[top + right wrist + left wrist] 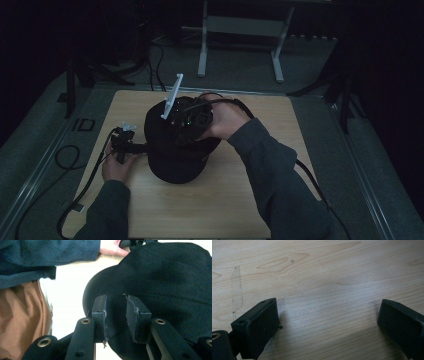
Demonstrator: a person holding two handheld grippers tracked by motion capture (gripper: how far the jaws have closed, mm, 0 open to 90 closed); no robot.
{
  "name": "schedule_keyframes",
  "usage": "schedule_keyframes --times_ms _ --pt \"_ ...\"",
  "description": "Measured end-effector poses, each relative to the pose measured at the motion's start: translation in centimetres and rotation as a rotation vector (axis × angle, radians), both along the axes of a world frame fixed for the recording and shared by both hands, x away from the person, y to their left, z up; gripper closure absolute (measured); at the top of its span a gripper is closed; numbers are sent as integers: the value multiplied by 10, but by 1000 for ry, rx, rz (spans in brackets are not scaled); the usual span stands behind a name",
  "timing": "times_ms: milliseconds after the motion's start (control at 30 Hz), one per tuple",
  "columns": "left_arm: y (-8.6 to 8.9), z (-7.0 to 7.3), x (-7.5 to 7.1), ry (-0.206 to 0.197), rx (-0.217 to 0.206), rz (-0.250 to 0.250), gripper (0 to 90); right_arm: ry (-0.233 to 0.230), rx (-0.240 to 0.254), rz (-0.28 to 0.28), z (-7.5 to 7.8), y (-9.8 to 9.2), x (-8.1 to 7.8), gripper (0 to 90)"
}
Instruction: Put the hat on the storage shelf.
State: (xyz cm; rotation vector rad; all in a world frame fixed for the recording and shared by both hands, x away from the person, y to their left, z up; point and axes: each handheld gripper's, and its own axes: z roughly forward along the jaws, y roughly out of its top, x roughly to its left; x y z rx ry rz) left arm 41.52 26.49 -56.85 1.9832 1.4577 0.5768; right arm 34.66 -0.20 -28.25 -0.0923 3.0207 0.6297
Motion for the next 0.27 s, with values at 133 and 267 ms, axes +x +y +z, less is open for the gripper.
schedule_keyframes --times_ms 133,267 --pt "0 0 0 -1 0 0 33 -3 -1 -7 2 -4 0 682" --pt "0 0 0 0 0 0 33 -5 -10 -22 3 -9 3 674"
